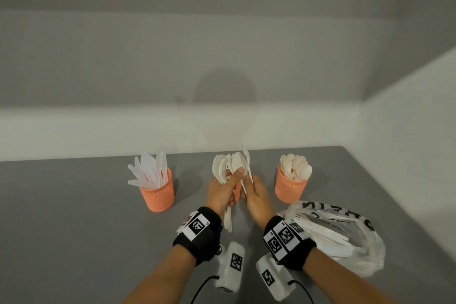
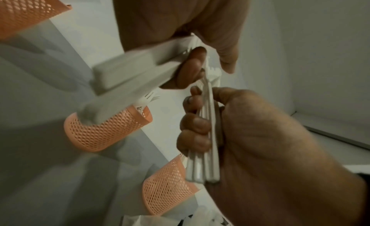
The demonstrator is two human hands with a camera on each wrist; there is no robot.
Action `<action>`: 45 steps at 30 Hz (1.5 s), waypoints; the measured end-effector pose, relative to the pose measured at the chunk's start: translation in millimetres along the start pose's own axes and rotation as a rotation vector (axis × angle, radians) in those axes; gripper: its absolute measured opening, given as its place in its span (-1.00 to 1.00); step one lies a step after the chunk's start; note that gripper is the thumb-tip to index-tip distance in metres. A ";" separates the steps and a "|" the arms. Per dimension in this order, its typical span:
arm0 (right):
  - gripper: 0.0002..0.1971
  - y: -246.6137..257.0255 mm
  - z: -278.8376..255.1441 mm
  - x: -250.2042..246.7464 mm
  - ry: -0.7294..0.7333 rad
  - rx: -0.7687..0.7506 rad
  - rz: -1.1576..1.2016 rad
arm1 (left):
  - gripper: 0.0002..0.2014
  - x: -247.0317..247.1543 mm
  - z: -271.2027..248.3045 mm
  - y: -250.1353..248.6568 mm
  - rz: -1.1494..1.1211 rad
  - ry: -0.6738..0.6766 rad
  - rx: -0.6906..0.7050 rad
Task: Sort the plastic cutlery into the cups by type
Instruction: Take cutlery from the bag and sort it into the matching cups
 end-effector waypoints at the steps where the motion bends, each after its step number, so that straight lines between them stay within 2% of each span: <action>1: -0.78 -0.3 -0.5 0.2 -0.006 -0.027 -0.031 | -0.73 0.5 0.1 -0.2 -0.023 -0.015 0.002; 5: -0.84 -0.7 -3.4 3.9 -0.004 -0.113 -0.131 | -0.77 4.2 0.9 0.1 -0.093 -0.080 -0.013; 9: -0.83 -1.6 -3.1 5.5 0.004 -0.105 -0.130 | -0.87 5.7 4.5 4.7 -0.146 -0.132 -0.036; 12: -0.83 -2.0 -1.3 5.2 -0.002 -0.045 -0.033 | -0.84 6.6 5.6 6.0 -0.123 -0.158 -0.052; 15: -0.75 -2.6 1.7 4.4 -0.006 0.032 0.033 | -0.76 1.4 9.0 7.0 -0.085 -0.272 -0.072; 18: -0.72 -1.3 1.1 -2.4 -0.001 0.141 0.099 | -0.80 -12.3 18.1 4.6 -0.109 -0.344 -0.069; 20: -0.70 2.0 -1.1 -7.3 0.017 0.181 0.114 | -0.78 -23.6 23.3 0.3 -0.171 -0.319 -0.104; 22: -0.68 3.8 -3.2 -10.3 0.046 0.176 0.129 | -0.72 -31.5 23.6 -5.4 -0.226 -0.211 -0.158; 24: -0.68 5.8 -4.8 -10.4 0.088 0.193 0.176 | -0.78 -33.3 20.9 -9.3 -0.174 -0.089 -0.173; 26: -0.66 8.3 -6.5 -9.0 0.136 0.214 0.207 | -0.88 -30.9 17.2 -11.9 -0.092 -0.025 -0.129; 29: -0.68 12.0 -11.1 -6.6 0.225 0.243 0.269 | -0.86 -26.7 13.9 -12.3 0.046 -0.039 -0.055; 33: -0.70 18.4 -17.1 -8.2 0.365 0.339 0.370 | -0.89 -30.9 12.6 -13.4 0.098 -0.101 -0.046; 35: -0.69 19.3 -19.9 -9.9 0.399 0.383 0.437 | -0.91 -34.1 12.5 -15.3 0.078 -0.087 -0.033; 38: -0.62 18.4 -23.1 -10.5 0.424 0.371 0.395 | -0.90 -38.3 10.5 -17.5 0.069 -0.073 -0.010; 43: -0.59 23.6 -29.5 -12.1 0.581 0.402 0.434 | -0.93 -41.9 5.1 -17.4 0.140 0.004 -0.009; 45: -0.64 29.0 -30.9 -13.0 0.545 0.420 0.386 | -0.90 -38.8 5.1 -18.3 0.189 -0.002 0.001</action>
Point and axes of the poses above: each hand's wrist, its own z-axis towards the middle knuckle, its own x-axis out of the palm, y = z × x, the point moved 1 cm from there along z, towards the middle knuckle, and after that the axes turned 3 degrees about -x, right-handed, at the moved point
